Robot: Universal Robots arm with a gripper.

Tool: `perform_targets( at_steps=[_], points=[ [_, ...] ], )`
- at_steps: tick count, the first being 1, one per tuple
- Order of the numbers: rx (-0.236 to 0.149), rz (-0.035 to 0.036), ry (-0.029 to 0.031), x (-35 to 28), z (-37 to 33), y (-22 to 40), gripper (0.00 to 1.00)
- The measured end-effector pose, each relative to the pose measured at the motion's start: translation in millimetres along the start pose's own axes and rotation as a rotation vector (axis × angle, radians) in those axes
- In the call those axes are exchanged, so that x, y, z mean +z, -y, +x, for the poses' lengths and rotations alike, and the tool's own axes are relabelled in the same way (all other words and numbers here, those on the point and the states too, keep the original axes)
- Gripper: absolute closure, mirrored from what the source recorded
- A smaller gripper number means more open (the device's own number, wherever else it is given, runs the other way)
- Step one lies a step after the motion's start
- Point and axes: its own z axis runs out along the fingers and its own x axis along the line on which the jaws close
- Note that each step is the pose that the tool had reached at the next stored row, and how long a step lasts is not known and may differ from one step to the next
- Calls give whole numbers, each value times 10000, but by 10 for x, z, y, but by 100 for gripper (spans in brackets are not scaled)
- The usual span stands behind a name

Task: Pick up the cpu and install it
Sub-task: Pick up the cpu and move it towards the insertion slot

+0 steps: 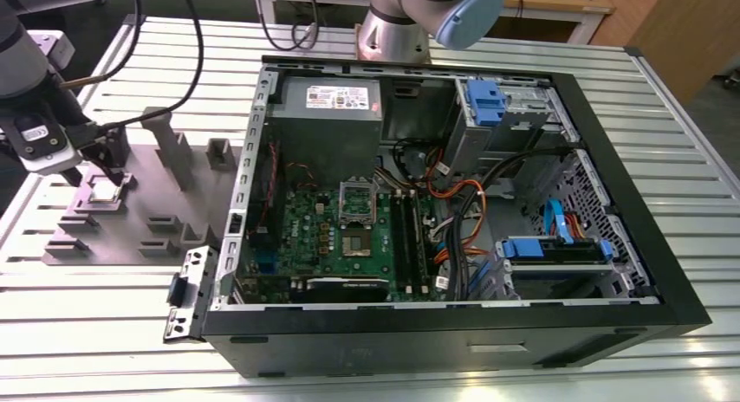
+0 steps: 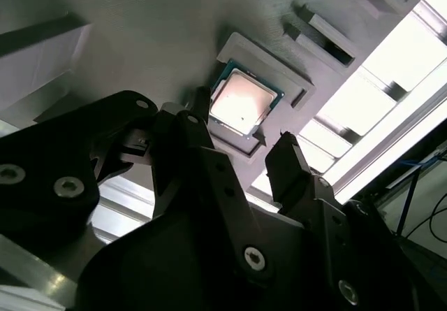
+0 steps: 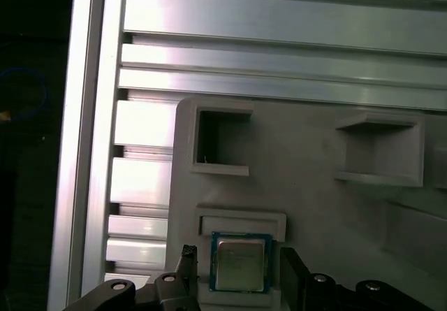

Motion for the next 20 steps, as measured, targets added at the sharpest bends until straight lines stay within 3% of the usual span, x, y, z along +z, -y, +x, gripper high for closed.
perform_targets(
  at_steps=[16,20],
  points=[
    [1,3,3,155,4,10,41],
    [-1,68,4,173,3,10,41]
  ],
)
